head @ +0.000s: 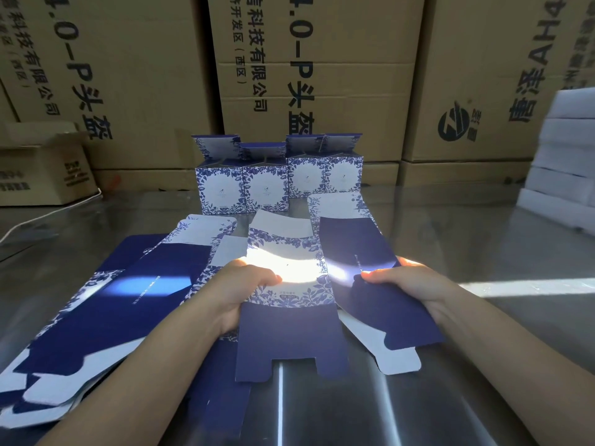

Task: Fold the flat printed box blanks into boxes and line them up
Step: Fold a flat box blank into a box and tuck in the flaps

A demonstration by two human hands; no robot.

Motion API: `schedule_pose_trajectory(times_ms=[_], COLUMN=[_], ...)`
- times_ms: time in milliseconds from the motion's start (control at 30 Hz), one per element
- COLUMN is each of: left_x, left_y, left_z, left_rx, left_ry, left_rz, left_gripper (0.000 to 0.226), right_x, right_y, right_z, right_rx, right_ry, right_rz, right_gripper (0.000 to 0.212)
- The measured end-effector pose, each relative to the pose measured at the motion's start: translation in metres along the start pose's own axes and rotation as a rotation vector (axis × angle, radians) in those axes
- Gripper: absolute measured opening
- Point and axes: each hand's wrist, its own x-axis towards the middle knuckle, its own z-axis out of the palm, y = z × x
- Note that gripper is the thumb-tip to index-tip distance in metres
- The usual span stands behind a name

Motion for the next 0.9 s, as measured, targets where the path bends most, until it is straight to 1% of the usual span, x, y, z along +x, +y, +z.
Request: schedule_pose_trajectory(times_ms=[100, 200, 300, 333, 467, 567, 667, 800, 900], left_x=[0.001, 0.001, -0.003, -0.004, -0.008, -0.010, -0.010, -0.006, -0.004], left_y=[-0.001, -0.001, 0.003, 0.003, 0.005, 0.005, 0.005, 0.004, 0.002], left_z=[-0.001, -0.003, -0.001, 0.000, 0.000, 0.001, 0.000, -0.001, -0.002], left_rx=[0.016, 0.017, -0.041, -0.067, -0.136, -0.157, -0.144, -0.099, -0.045], left_ry=[0.007, 0.006, -0.013, -0.022, -0.082, -0.131, -0.116, -0.076, -0.032], left_rz=[0.005, -0.008, -0.028, -0.038, -0.051, -0.041, -0.052, -0.046, -0.019], left_gripper=[0.018, 0.024, 0.006, 0.008, 0.012, 0.013, 0.017, 0.031, 0.037], right_x=[0.002, 0.000, -0.002, -0.002, -0.002, -0.002, -0.004, -0.004, -0.004], right_y=[0.000, -0.002, -0.004, -0.004, -0.006, -0.006, -0.005, -0.004, -0.003], right_z=[0.000, 0.000, -0.001, -0.001, -0.001, -0.001, -0.002, -0.001, 0.000], right_rx=[-0.025, -0.034, -0.041, -0.035, 0.007, 0.001, -0.019, 0.020, 0.035], right_ry=[0.005, 0.015, 0.004, -0.003, -0.052, -0.057, -0.046, -0.015, 0.001], right_rz=[0.012, 0.028, 0.065, 0.089, 0.154, 0.138, 0.108, 0.055, 0.023], right_gripper=[0.031, 0.026, 0.029, 0.030, 0.021, 0.028, 0.037, 0.026, 0.020])
